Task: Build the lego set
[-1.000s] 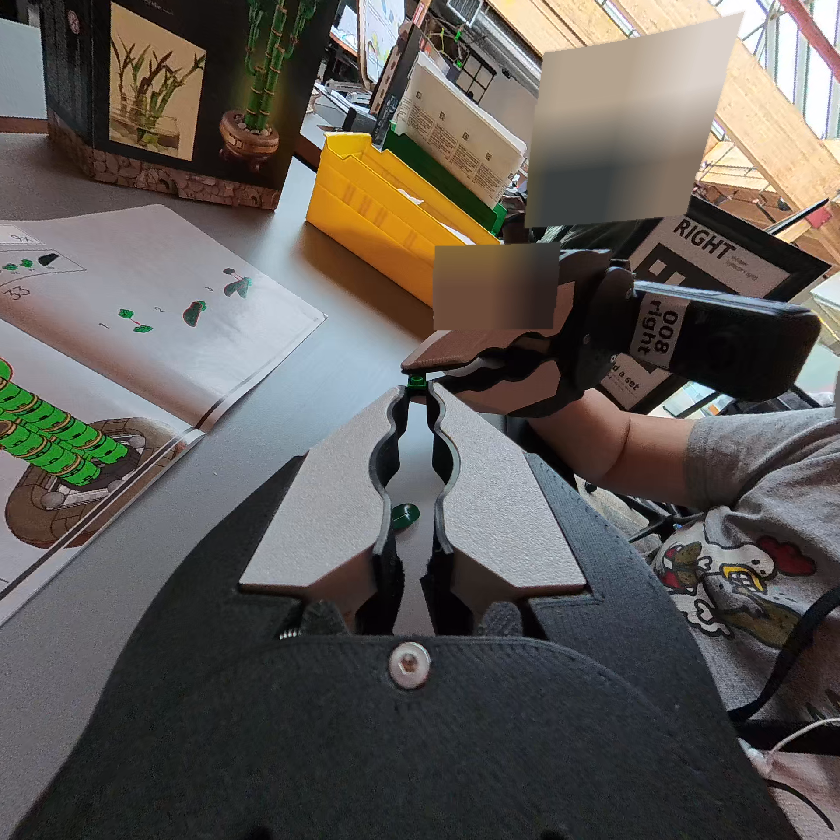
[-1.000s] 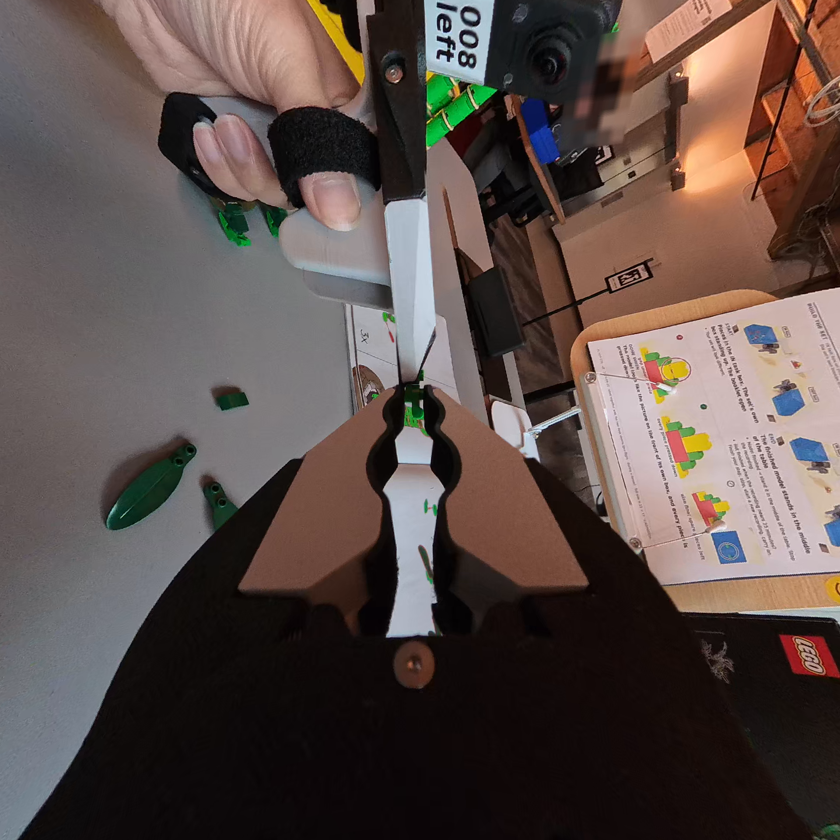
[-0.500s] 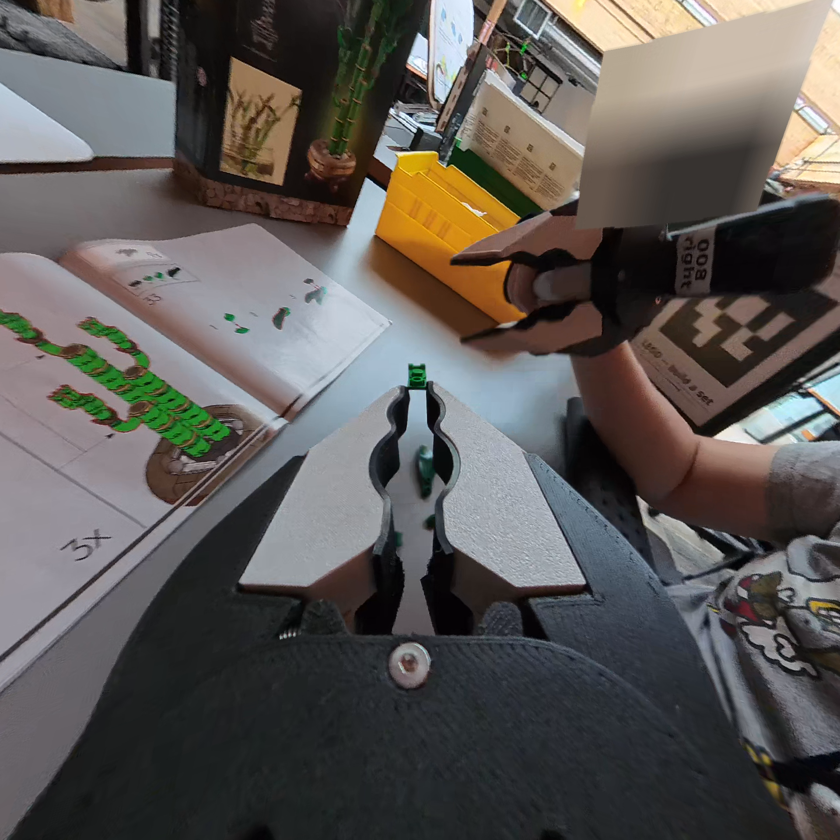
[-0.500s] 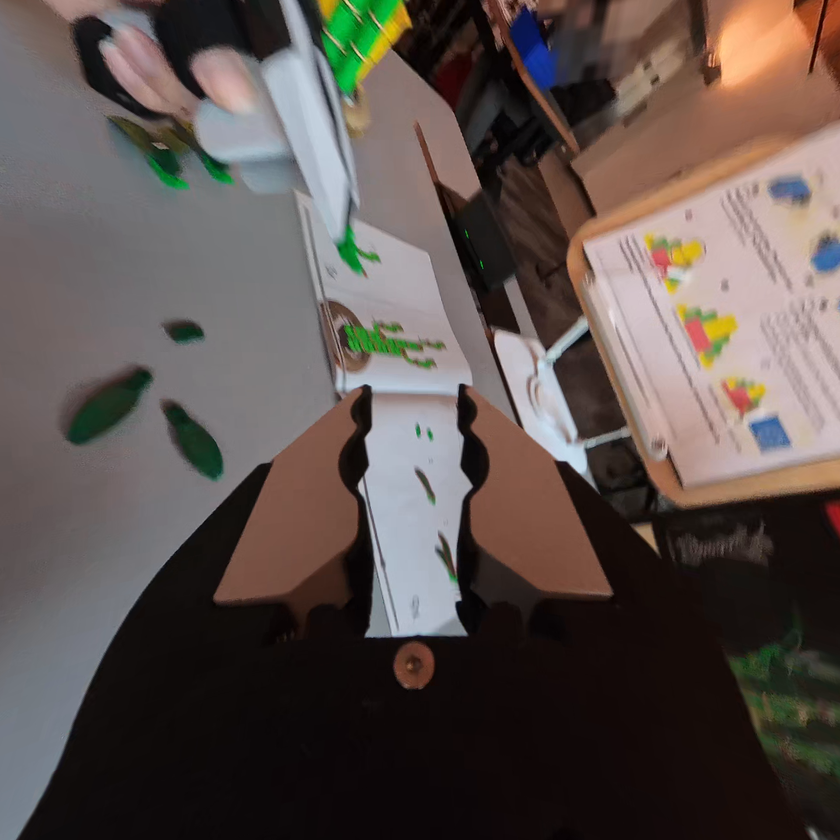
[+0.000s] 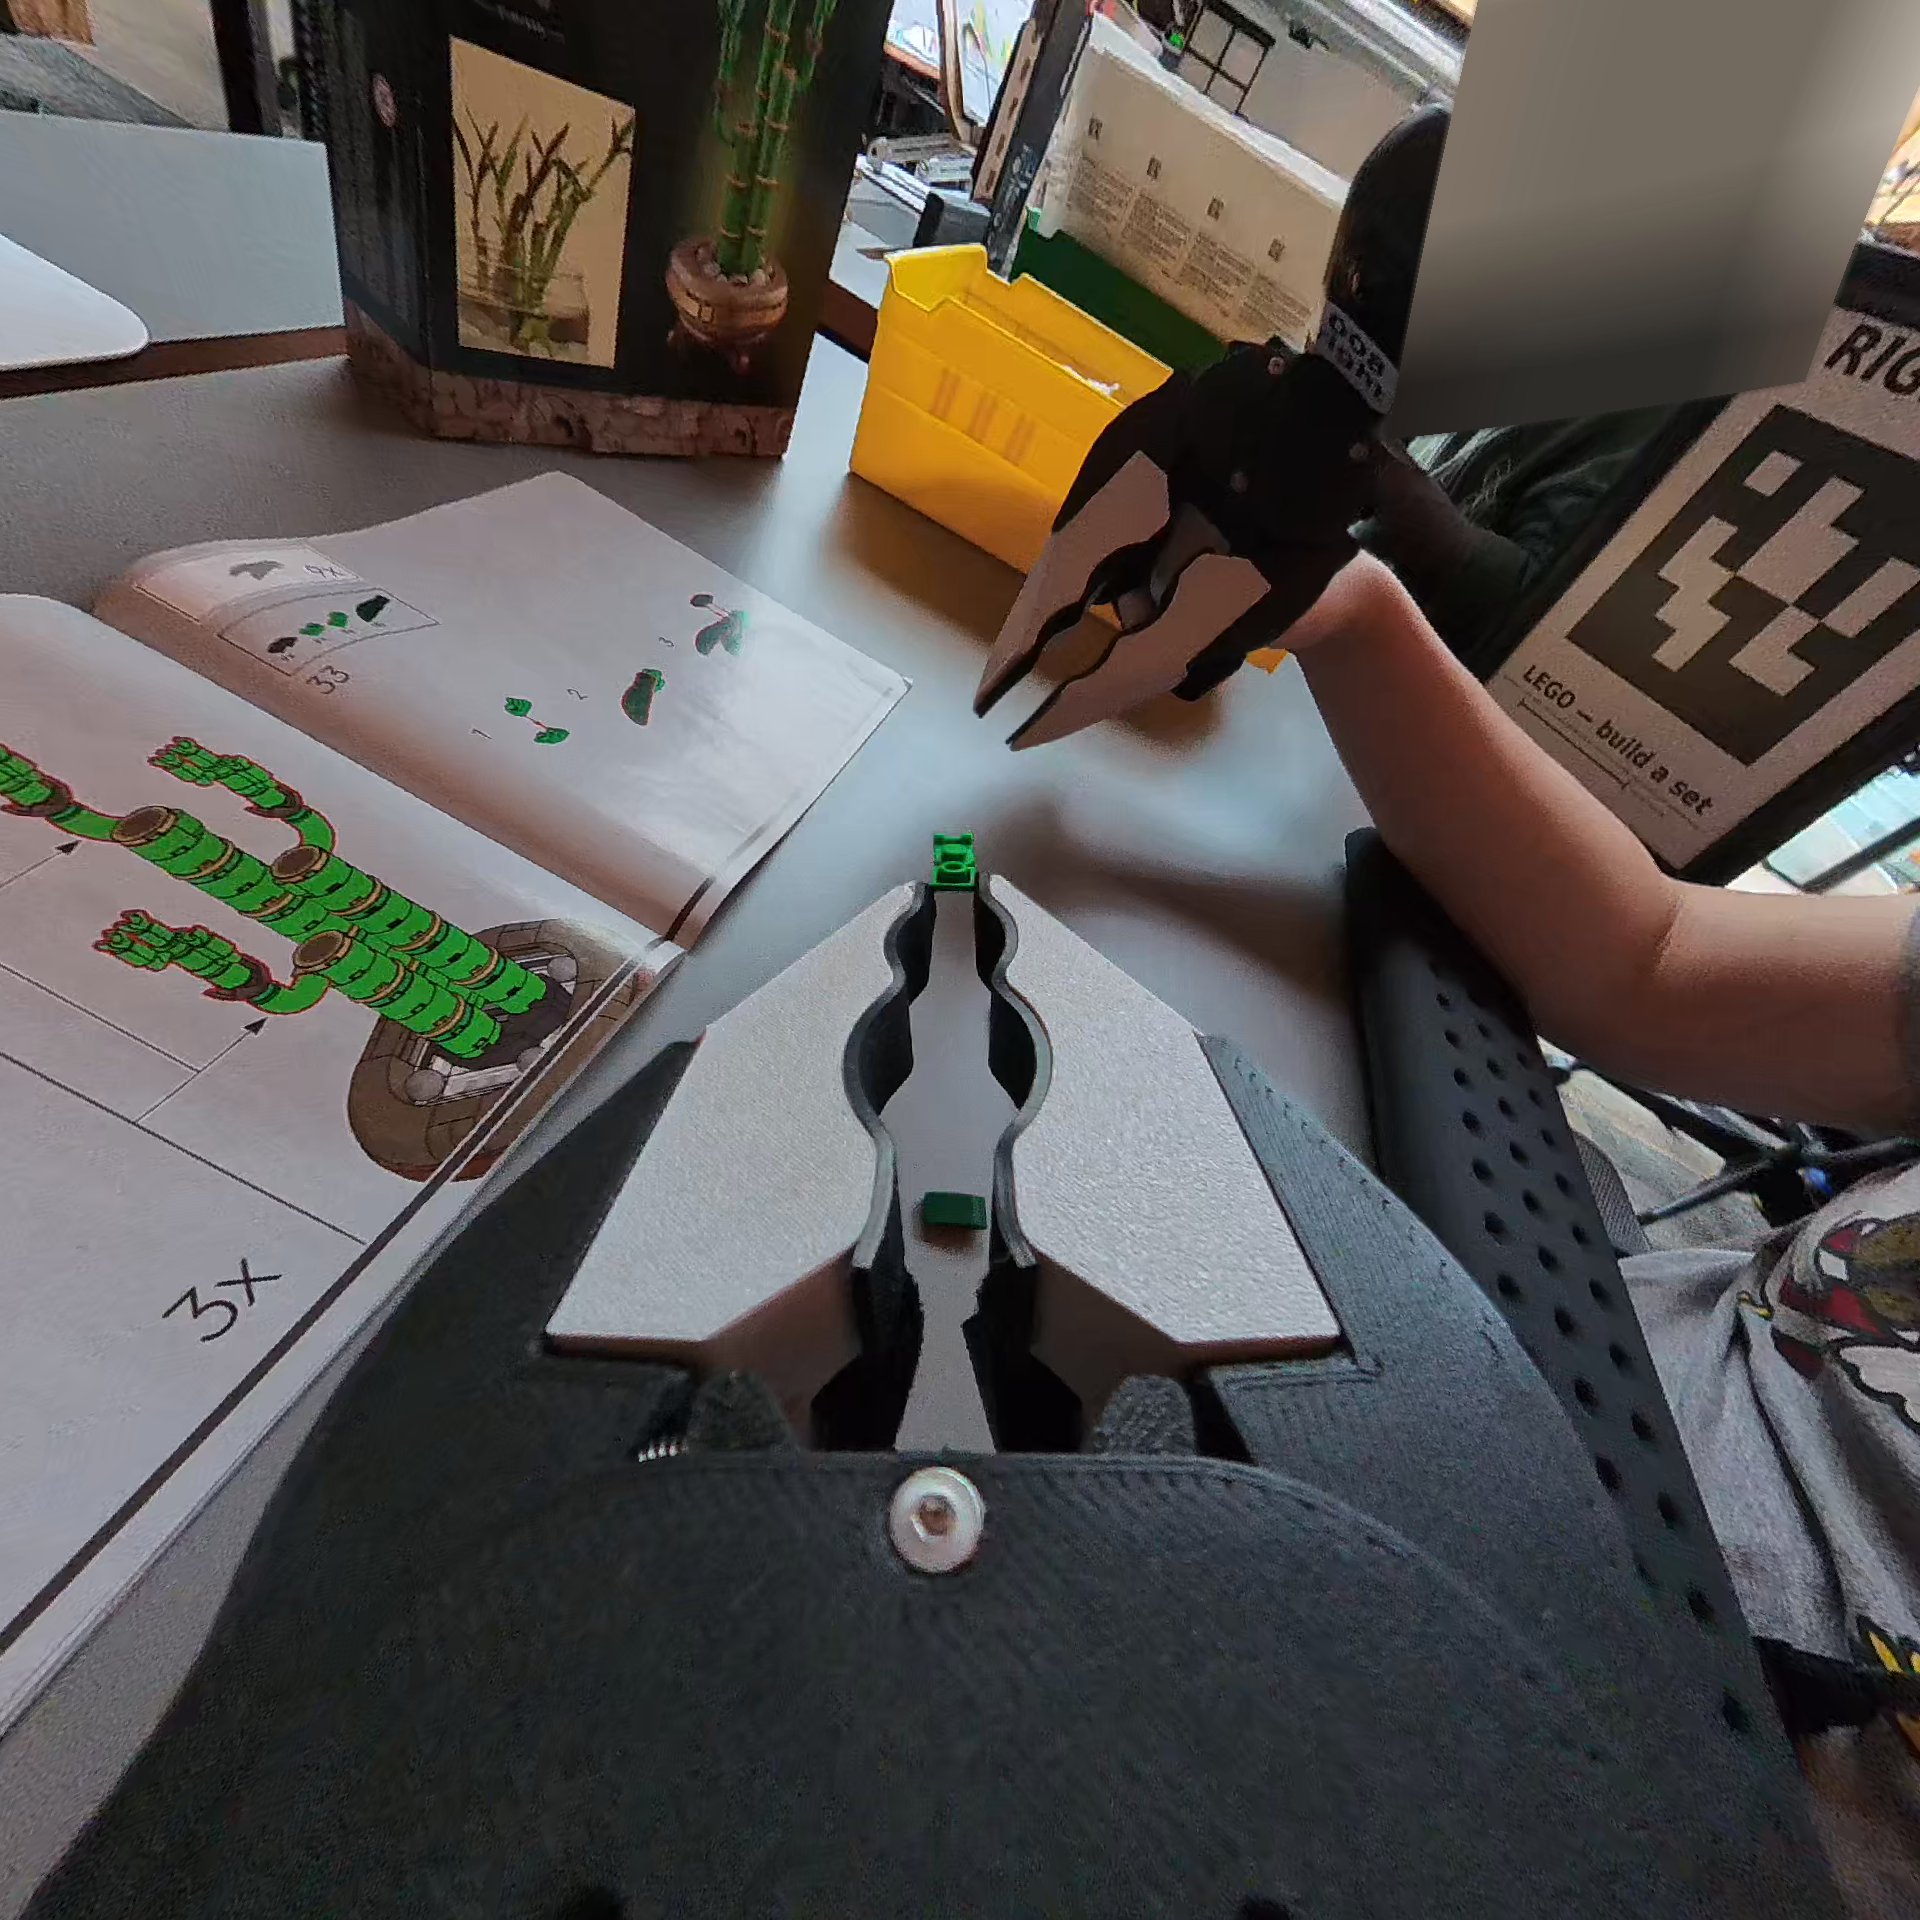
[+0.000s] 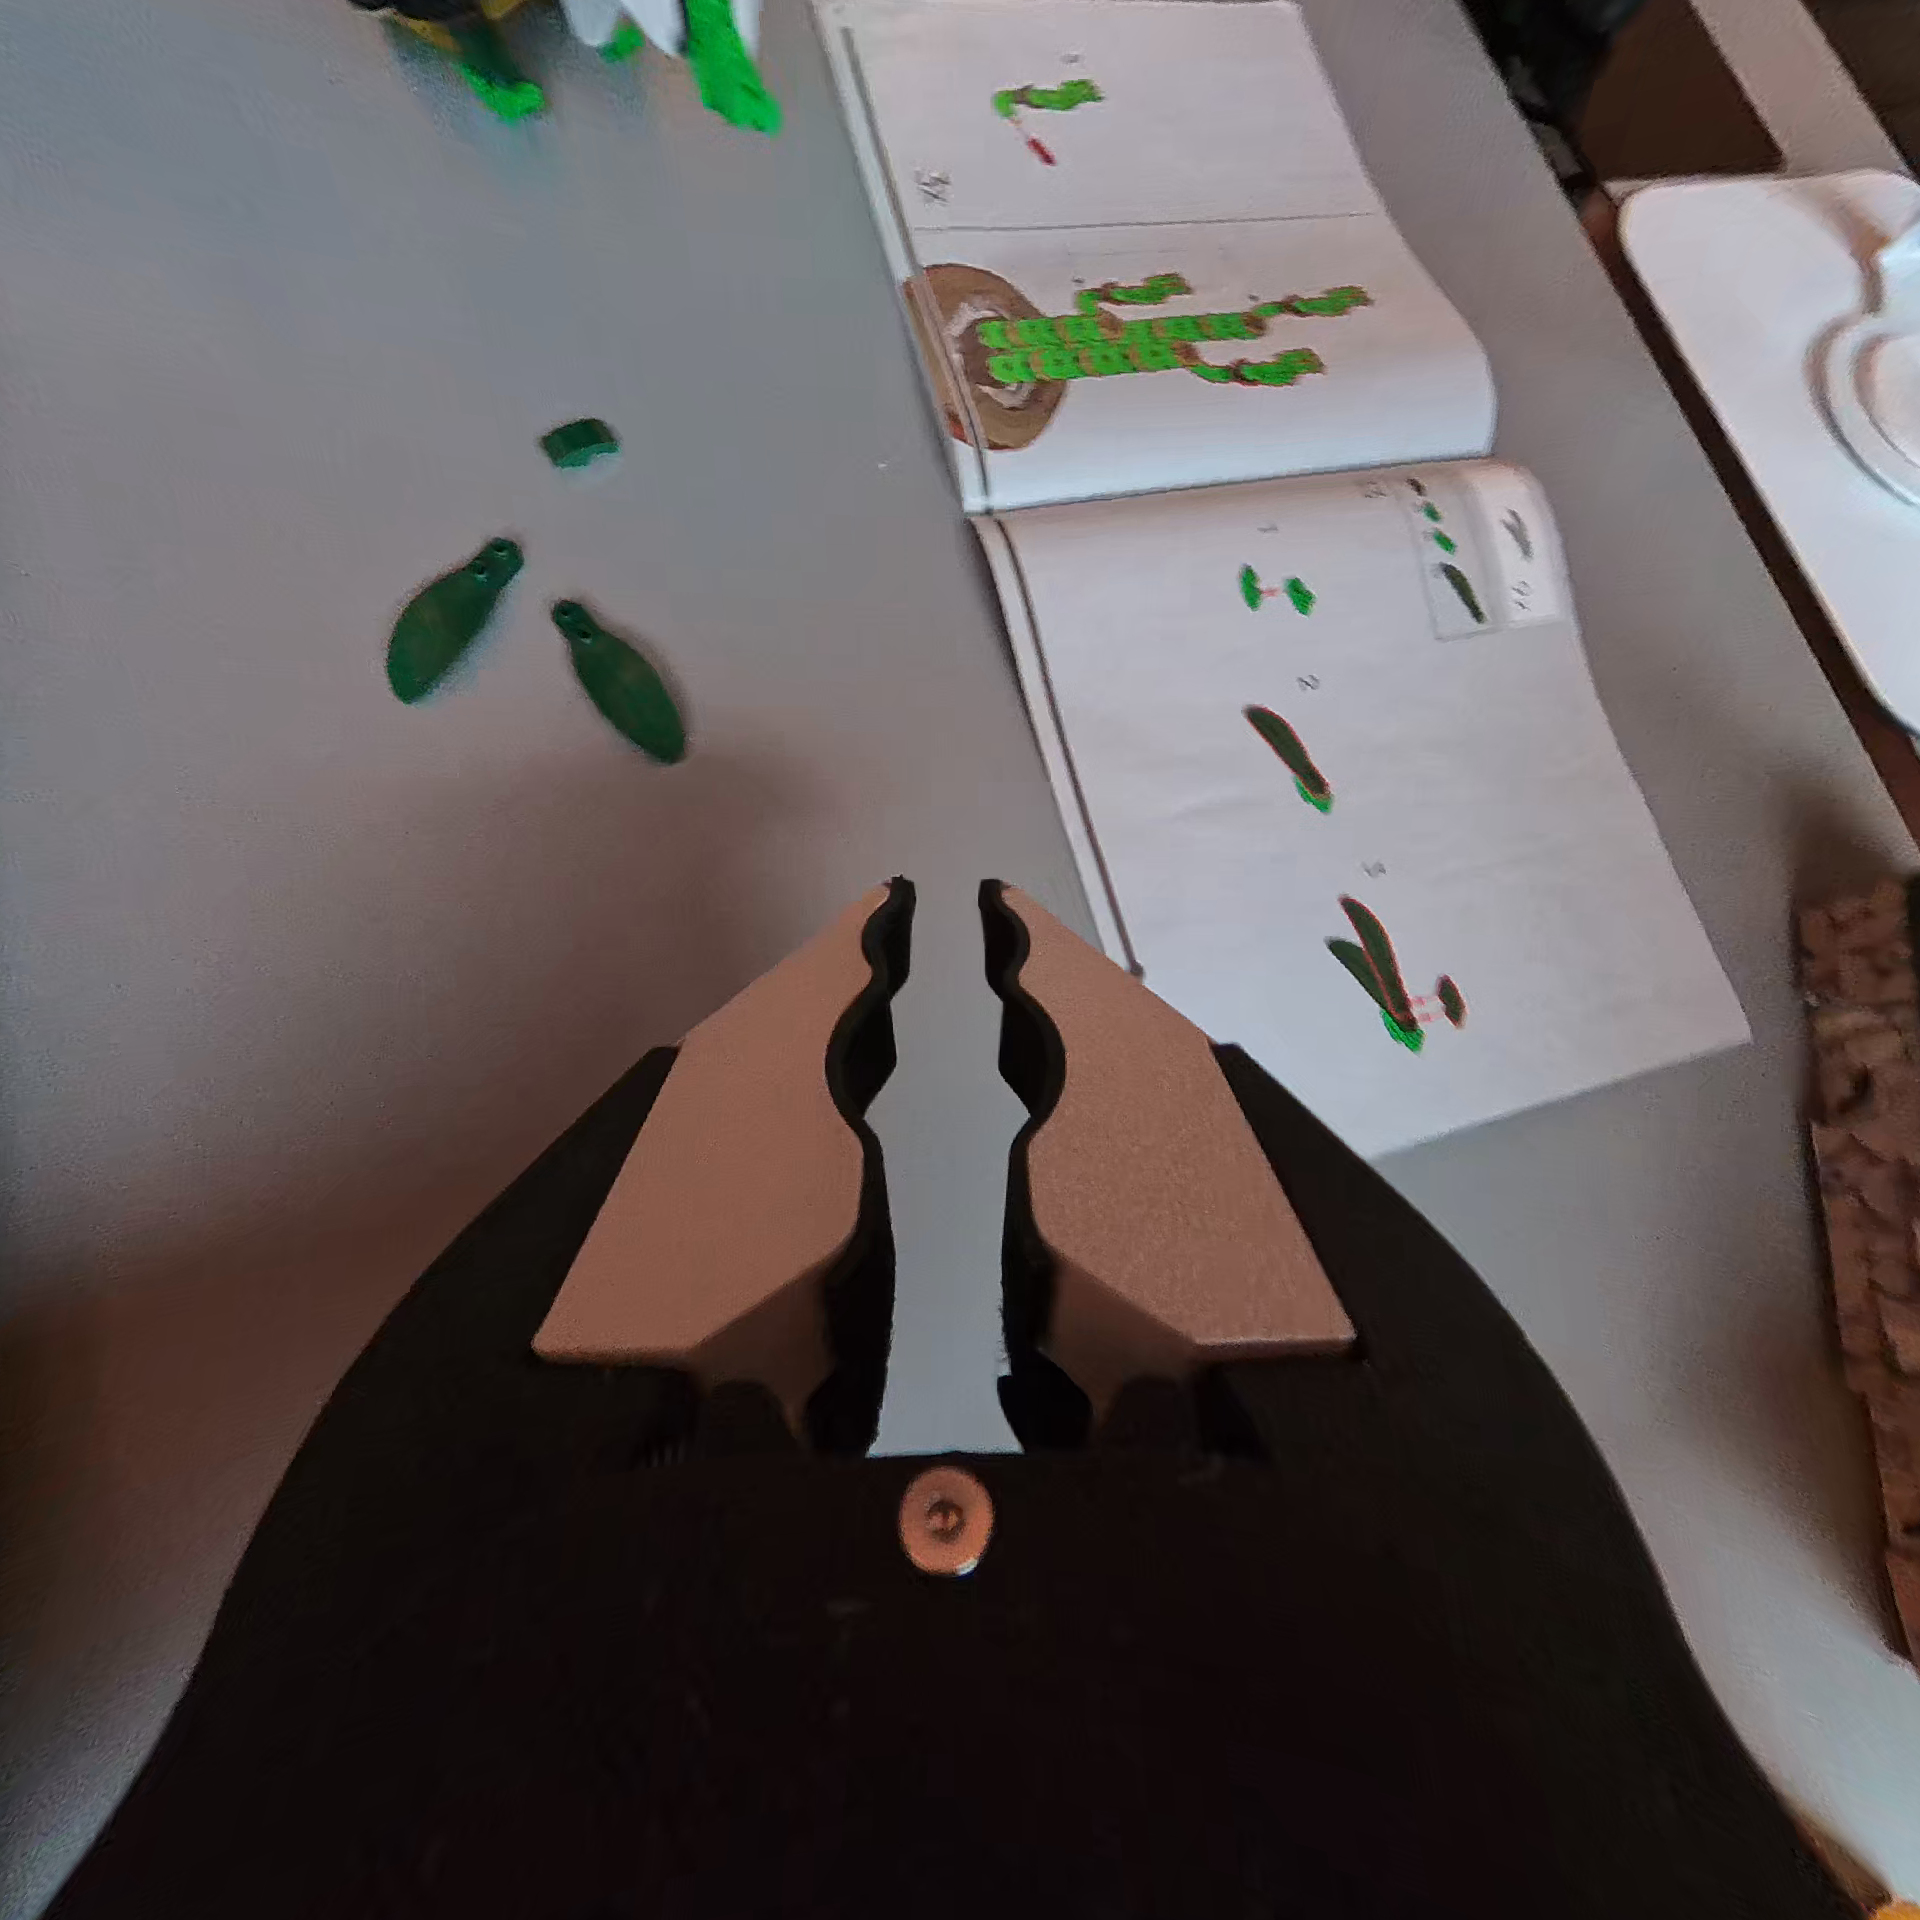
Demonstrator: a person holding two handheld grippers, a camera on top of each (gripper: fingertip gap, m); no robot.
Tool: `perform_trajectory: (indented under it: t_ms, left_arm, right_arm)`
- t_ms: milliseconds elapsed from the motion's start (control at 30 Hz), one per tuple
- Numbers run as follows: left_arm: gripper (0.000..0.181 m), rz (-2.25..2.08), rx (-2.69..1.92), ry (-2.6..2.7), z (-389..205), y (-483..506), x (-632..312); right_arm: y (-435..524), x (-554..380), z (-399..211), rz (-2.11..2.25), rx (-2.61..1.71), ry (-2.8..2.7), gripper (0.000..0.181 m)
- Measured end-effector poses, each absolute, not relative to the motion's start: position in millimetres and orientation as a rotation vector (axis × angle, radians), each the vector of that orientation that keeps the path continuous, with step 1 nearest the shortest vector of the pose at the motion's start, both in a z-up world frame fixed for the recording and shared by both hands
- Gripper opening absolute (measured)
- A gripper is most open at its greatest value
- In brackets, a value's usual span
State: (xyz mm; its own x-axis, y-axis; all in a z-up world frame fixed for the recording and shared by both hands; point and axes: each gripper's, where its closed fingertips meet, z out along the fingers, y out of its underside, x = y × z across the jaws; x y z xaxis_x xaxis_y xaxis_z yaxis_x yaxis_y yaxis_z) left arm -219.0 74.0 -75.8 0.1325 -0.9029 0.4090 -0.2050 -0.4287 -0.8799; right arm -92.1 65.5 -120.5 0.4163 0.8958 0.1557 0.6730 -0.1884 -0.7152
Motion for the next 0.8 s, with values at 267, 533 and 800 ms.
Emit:
perform_trajectory:
  t_ms: [267, 533, 800]
  left_arm:
    - [0.006, -1.332, -1.612, 1.221, -69, 52, -207]
    - [0.006, -1.313, -1.502, 1.310, -61, 35, -201]
    - [0.006, -1.354, -1.430, 1.227, -46, 36, -199]
  right_arm:
    - [48, -176, -86, 0.750, -1.708, -1.309, 0.018]
    - [45, -193, -58, 1.162, -1.605, -1.112, 0.018]
    - [43, -200, -37, 1.444, -1.510, -0.977, 0.011]
